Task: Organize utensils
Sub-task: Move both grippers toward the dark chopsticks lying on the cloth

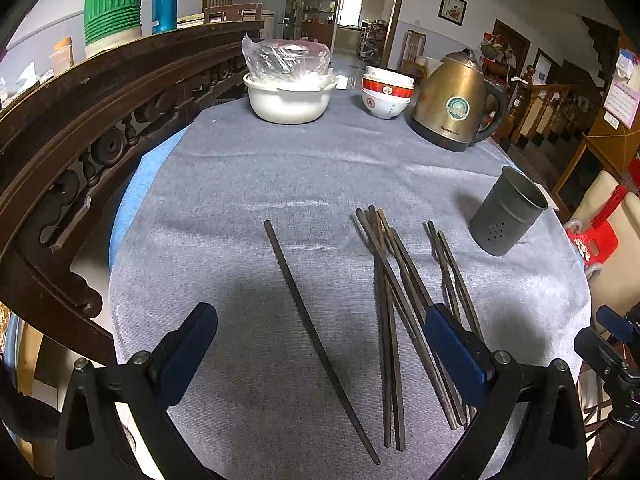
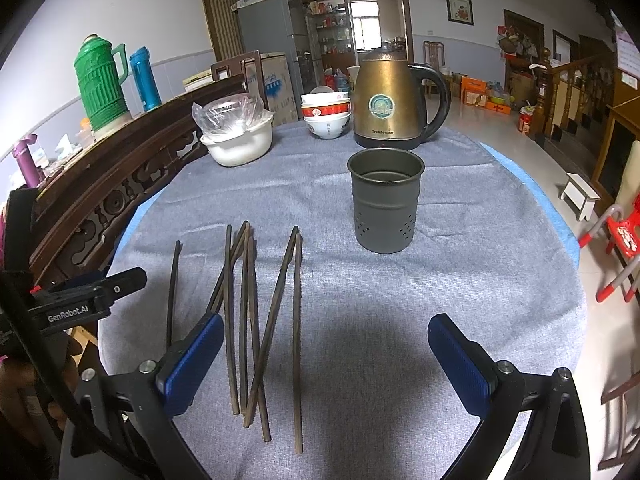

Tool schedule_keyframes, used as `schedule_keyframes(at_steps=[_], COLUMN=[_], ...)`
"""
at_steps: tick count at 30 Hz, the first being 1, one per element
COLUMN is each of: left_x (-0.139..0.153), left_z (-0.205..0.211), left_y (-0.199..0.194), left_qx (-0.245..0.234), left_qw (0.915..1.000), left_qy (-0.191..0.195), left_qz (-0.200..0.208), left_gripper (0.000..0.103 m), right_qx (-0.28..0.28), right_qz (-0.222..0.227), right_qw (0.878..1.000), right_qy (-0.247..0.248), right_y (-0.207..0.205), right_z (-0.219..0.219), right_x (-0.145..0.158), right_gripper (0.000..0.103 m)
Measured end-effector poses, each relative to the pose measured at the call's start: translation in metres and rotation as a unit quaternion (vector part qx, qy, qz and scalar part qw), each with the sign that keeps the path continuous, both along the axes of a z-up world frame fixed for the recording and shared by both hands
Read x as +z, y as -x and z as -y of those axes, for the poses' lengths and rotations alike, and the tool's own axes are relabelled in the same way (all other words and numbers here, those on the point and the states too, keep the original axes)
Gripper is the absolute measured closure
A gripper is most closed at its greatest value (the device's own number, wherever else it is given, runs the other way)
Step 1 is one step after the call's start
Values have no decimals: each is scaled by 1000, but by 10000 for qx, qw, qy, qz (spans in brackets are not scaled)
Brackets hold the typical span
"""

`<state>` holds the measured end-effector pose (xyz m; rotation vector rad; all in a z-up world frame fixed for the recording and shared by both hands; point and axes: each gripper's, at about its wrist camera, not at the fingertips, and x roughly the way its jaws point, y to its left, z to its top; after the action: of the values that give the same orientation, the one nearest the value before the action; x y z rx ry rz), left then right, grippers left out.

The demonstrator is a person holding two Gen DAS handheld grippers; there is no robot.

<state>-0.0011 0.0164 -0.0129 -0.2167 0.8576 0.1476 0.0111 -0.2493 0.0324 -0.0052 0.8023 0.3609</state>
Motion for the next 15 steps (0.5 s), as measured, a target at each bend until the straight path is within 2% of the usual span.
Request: schedule_keyframes(at_steps=[5, 7, 10, 15], left_x=[-1, -2, -11, -29], left_z=[-2, -5, -17, -43], left_y=[-2, -3, -6, -6], left_qx=[22, 44, 166, 530], left_qw=[10000, 9999, 9987, 9932], left_qy=[33, 57, 279, 674], left_qz=[-34, -90, -381, -793], left_gripper=[0, 0, 0, 0], right_qx=[52, 99, 218, 425], right_qz=[78, -98, -377, -1002], right_qw=[10000, 9999, 9990, 9934], right_qy=[32, 99, 74, -371], right_y=[-4, -8, -21, -54], right_z=[-3, -4, -5, -5], right_x=[-2, -5, -12, -29], right_gripper=[0, 0, 0, 3])
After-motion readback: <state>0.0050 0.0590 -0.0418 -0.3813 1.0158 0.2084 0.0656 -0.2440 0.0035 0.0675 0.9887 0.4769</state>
